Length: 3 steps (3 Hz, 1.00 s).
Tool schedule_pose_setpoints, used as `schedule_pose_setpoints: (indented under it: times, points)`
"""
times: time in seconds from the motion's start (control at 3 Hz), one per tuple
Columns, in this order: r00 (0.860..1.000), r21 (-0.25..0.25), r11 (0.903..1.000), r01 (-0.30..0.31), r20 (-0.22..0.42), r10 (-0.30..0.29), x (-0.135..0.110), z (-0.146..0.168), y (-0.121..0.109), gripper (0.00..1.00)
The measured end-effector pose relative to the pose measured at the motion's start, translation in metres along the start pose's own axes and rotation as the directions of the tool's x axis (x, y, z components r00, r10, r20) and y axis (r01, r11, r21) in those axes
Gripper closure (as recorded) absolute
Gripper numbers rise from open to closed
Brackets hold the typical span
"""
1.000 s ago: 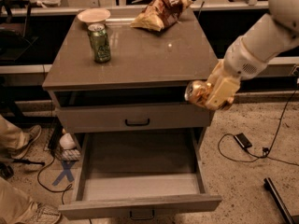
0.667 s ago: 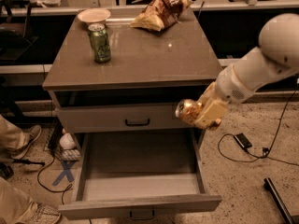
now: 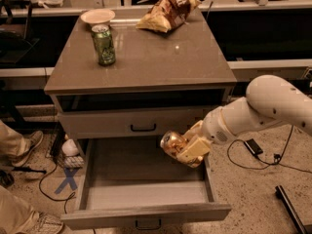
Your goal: Place orange can into middle drawer
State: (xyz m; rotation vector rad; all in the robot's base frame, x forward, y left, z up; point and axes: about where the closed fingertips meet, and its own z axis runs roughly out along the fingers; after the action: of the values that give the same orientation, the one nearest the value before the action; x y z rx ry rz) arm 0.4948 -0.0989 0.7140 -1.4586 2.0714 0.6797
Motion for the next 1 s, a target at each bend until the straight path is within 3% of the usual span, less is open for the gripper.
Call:
schedule_pose_setpoints:
  times: [0.33, 0.67, 1.0]
  points:
    - [1.000, 0.003, 1.0000, -0.006, -0.001, 0.006, 0.002, 0.002, -0.001, 1.00]
    - [0.996, 0.027, 0.9959, -0.086, 0.029, 0.085, 0.022, 0.034, -0.005, 1.00]
    - [0.978, 0.029, 0.9798, -0.198, 0.073, 0.195, 0.062, 0.100, -0.019, 1.00]
